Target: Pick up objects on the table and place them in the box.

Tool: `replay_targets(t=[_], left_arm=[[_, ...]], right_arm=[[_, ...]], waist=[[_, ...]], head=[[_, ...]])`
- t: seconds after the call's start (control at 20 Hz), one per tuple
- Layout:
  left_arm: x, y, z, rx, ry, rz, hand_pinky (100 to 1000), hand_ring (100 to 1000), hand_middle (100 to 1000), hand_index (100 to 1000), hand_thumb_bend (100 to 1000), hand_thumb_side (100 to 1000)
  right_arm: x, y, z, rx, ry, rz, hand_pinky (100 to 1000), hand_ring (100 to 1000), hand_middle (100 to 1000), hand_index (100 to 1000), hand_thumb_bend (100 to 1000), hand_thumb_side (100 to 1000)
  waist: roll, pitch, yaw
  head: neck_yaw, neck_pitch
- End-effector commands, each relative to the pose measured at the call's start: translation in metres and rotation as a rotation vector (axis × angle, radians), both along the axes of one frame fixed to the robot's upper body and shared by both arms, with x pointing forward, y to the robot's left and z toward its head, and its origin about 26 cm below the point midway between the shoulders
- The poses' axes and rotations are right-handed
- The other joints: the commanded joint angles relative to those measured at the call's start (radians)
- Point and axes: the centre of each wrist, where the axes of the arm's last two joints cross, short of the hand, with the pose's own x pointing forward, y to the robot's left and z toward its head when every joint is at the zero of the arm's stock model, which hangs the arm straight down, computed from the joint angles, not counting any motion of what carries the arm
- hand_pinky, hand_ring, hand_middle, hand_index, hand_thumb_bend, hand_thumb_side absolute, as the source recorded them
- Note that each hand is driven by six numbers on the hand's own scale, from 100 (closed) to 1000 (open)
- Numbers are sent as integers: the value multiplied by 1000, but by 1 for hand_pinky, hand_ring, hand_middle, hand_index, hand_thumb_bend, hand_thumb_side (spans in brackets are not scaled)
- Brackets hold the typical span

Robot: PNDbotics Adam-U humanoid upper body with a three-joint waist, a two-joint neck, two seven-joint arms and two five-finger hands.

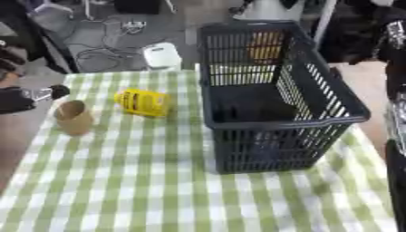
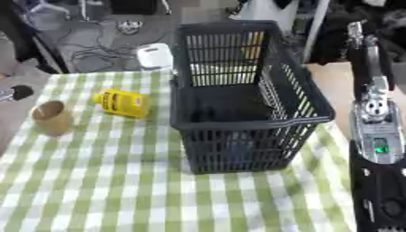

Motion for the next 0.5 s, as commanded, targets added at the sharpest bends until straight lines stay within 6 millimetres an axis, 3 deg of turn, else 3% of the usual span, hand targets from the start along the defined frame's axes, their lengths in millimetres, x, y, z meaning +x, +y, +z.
replay_targets(t=[0.05, 0.5], left_arm=[[0, 9, 17, 63, -1, 26, 681, 718, 796, 898, 921, 512], [28, 42, 20, 287, 254, 148, 738, 855, 940, 972, 977, 583]], right_arm=[[1, -4, 11, -17, -28, -1, 445, 591, 649, 735, 100, 621], [1, -3, 7, -22, -14, 7, 443, 590, 647, 735, 100, 624]], waist=[[-6, -27, -1], [-6, -31, -8]], head=[[-1, -8], [-4, -16]])
